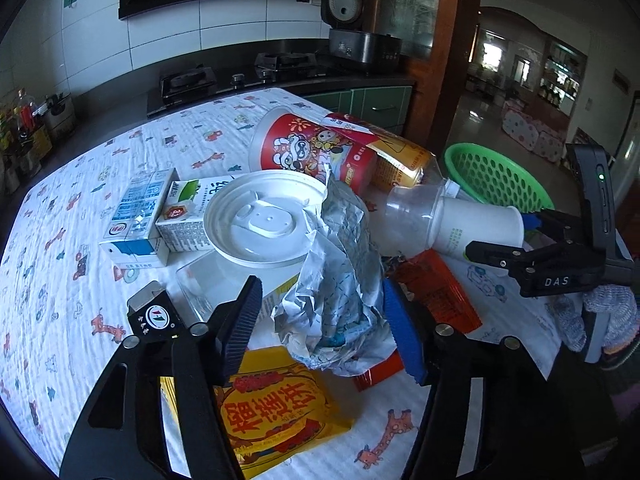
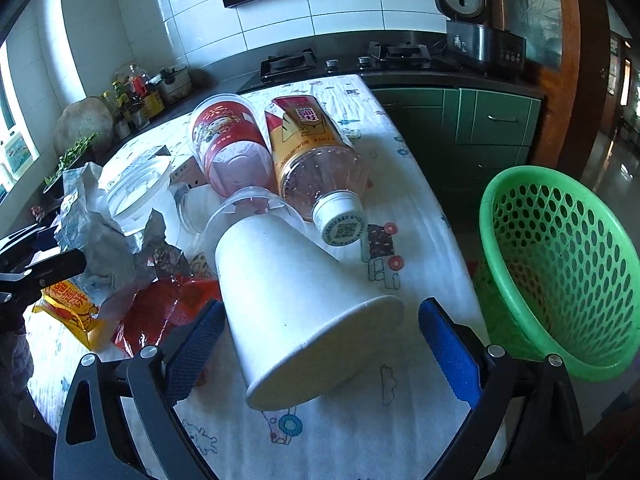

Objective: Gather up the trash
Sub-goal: 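Grasp the crumpled foil with the left tool while the right tool grasps the white paper cup, then carry the foil and paper cup over the green basket and release both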

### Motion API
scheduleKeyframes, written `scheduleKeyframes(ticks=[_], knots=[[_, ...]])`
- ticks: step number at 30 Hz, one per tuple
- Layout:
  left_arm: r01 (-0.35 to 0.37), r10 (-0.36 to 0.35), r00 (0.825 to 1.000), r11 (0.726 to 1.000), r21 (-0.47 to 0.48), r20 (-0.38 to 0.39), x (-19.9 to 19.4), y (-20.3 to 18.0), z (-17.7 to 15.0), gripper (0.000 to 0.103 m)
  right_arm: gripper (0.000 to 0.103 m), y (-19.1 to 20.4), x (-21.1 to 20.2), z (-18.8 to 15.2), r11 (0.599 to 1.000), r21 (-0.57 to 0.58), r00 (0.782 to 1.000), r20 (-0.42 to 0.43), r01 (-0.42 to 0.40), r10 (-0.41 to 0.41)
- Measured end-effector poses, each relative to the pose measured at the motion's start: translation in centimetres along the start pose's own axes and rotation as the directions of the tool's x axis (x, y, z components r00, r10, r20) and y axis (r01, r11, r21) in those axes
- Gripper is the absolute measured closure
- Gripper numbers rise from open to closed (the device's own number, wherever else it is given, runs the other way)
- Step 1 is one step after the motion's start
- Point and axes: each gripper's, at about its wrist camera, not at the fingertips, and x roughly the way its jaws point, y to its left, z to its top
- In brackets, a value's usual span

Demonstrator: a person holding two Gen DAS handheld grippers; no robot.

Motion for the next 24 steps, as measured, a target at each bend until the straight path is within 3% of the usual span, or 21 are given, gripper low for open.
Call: scheduleKeyframes(ticks=[2, 7, 24], knots=[[0.015, -0.015, 1.000, 1.000, 0.006, -0.002, -0.1, -0.2, -0.1, 0.058, 0.020, 0.1, 0.0, 0.0, 1.000, -0.001, 1.000, -0.001, -0.005, 0.005], [0.020, -0.020, 1.000, 0.999, 0.031, 0.007, -0.7, -0.8, -0.3, 0.067, 0.021, 0.3, -0.6, -0.4, 1.000, 0.008, 1.000, 0.013, -0.003, 0.003], [0.020, -0.025, 0.996, 0.998, 0.061, 0.085, -4.5, -2.3, 0.4, 0.078, 0.022, 1.1, -5.4, -1.7, 0.998, 0.001, 0.993, 0.100, 0.059, -0.059]])
